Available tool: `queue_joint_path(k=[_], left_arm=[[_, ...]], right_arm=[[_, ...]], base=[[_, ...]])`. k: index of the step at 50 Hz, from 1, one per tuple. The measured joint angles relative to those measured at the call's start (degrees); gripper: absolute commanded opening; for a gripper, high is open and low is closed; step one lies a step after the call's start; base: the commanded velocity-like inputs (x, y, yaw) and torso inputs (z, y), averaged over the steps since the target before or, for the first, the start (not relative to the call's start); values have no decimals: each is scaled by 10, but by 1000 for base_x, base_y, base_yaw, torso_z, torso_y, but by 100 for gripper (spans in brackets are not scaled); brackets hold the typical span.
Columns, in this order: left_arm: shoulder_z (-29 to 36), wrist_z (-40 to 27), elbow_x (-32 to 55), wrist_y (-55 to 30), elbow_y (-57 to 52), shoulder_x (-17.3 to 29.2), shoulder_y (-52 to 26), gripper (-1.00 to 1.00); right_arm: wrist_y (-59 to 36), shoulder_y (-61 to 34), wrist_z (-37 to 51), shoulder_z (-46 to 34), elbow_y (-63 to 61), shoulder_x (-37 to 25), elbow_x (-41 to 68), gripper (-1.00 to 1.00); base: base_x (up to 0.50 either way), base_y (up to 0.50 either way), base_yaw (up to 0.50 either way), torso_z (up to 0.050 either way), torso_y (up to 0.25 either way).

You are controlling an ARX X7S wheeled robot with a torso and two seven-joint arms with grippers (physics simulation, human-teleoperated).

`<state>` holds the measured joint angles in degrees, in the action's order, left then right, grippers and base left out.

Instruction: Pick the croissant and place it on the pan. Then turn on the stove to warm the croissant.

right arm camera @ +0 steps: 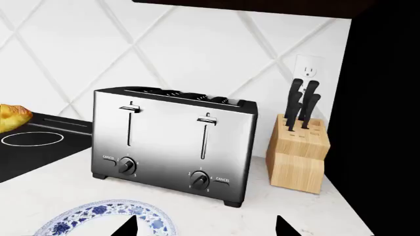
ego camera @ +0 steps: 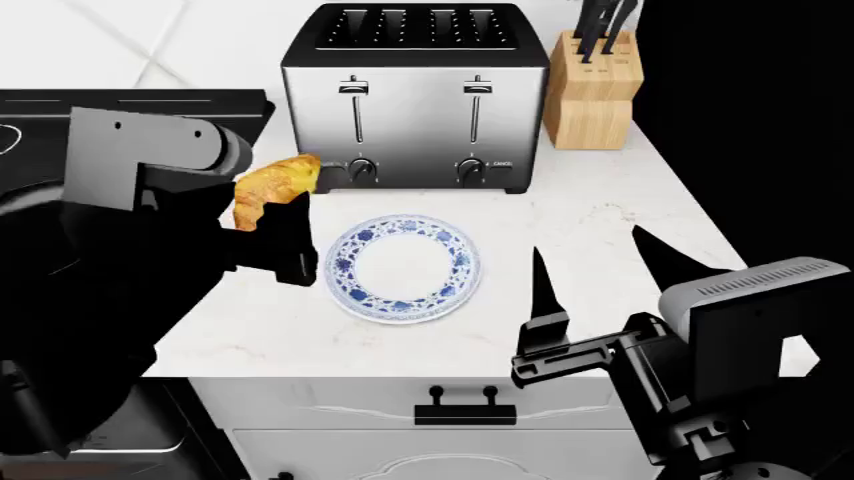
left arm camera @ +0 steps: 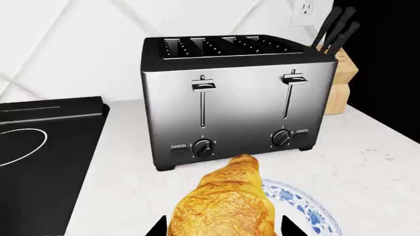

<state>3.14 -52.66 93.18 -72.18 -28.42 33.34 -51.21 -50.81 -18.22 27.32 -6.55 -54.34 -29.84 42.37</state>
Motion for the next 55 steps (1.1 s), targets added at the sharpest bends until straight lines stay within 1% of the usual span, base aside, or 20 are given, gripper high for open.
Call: queue_joint_path(k=[18, 42, 55], left_arm=[[-9, -17, 24, 8, 3, 19, -28, -100], [5, -19, 28, 14, 25, 21, -73, -100], [19, -17, 25, 13, 42, 18, -99, -100]], right_arm=[[-14, -24, 17, -1, -14, -10, 18, 100], [-16, -25, 33, -9, -20, -23, 32, 100], [-3, -20, 34, -9, -31, -33, 42, 100]], base=[[0, 500, 0, 0, 0], [0, 500, 0, 0, 0], [416, 345, 0, 0, 0]])
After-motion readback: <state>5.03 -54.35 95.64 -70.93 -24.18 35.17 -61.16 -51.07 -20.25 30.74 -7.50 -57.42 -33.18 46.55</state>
